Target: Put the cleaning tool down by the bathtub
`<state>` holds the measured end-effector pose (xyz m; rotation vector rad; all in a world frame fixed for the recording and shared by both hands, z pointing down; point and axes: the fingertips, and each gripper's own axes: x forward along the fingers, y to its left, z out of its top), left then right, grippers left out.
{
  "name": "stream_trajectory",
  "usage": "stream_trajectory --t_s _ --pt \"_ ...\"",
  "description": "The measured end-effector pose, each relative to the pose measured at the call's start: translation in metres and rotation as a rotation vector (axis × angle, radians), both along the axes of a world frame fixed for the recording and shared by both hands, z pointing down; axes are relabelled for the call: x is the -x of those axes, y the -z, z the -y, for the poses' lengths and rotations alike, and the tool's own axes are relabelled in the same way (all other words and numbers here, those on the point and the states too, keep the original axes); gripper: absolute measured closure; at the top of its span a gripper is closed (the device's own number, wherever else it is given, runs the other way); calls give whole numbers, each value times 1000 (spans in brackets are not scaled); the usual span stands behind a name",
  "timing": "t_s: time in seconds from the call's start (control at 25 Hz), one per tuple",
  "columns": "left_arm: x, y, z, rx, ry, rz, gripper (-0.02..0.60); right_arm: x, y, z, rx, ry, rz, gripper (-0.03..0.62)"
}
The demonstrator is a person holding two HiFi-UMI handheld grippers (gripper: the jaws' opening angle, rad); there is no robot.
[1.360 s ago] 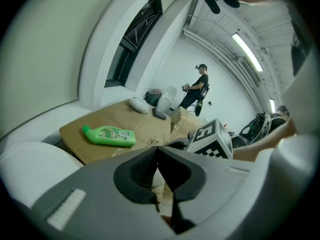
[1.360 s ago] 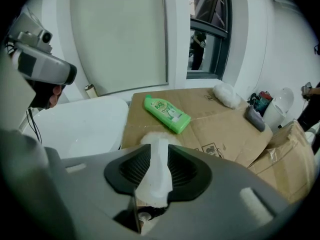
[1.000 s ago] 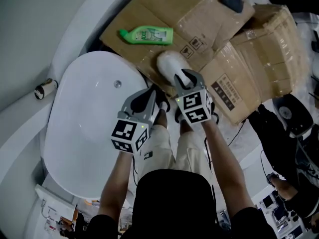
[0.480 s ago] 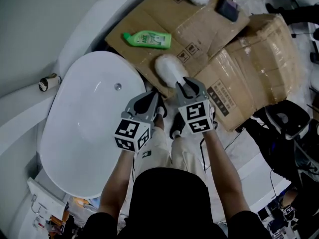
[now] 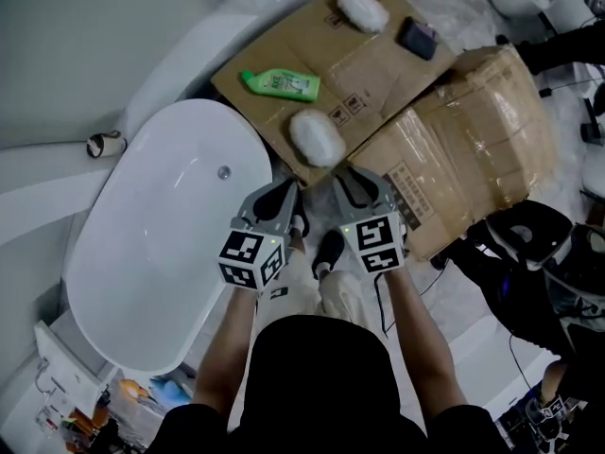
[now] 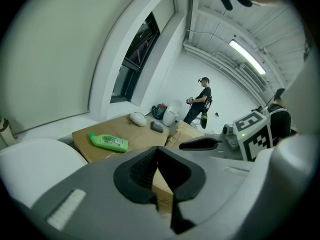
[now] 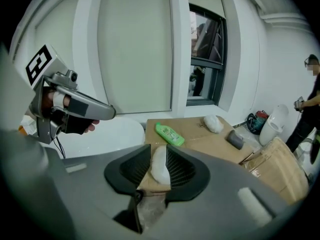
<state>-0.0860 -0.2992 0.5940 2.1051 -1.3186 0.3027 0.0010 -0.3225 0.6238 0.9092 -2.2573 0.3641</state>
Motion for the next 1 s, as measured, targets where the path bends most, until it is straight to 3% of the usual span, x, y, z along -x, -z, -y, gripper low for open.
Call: stream_trajectory --t_s 0.64,1.0 --pt "-52 78 -100 -150 32 3 583 -44 98 -109 -168 4 123 496" --pt "-88 113 -159 -200 21 8 583 -66 140 -166 -213 11 193 503"
